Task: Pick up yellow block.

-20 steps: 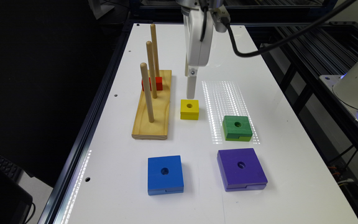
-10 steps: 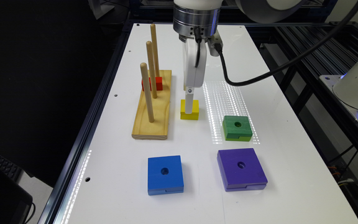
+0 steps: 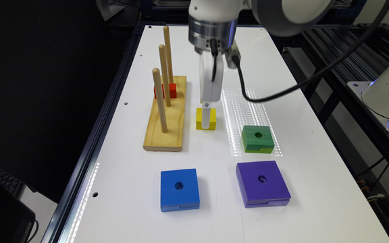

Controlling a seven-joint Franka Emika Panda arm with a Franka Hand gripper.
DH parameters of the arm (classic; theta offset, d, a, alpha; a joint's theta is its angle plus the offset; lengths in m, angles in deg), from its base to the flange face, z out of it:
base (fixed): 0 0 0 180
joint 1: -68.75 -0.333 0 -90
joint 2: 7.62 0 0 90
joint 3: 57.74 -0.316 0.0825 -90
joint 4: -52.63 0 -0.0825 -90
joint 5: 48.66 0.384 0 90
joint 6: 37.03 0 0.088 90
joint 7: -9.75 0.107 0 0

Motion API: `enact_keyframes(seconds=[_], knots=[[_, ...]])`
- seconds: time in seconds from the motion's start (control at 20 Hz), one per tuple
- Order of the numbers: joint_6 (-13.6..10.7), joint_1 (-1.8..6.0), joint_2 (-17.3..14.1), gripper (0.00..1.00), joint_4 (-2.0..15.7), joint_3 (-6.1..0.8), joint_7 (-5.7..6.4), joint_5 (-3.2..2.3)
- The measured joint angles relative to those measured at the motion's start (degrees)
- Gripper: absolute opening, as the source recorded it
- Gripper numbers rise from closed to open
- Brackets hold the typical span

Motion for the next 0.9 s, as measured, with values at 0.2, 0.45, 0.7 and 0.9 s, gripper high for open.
enact_keyframes(seconds=[0.2,0.45,0.7,0.9], knots=[[0.99,-0.01,-1.35,1.00,0.75,0.05,0.00,-0.04],[0.99,0.00,-1.34,0.00,0.76,0.06,-0.02,-0.03],[0.98,0.00,-1.33,0.00,0.75,0.06,-0.02,-0.03],[0.72,0.00,-0.89,0.00,0.72,0.12,-0.02,-0.03]])
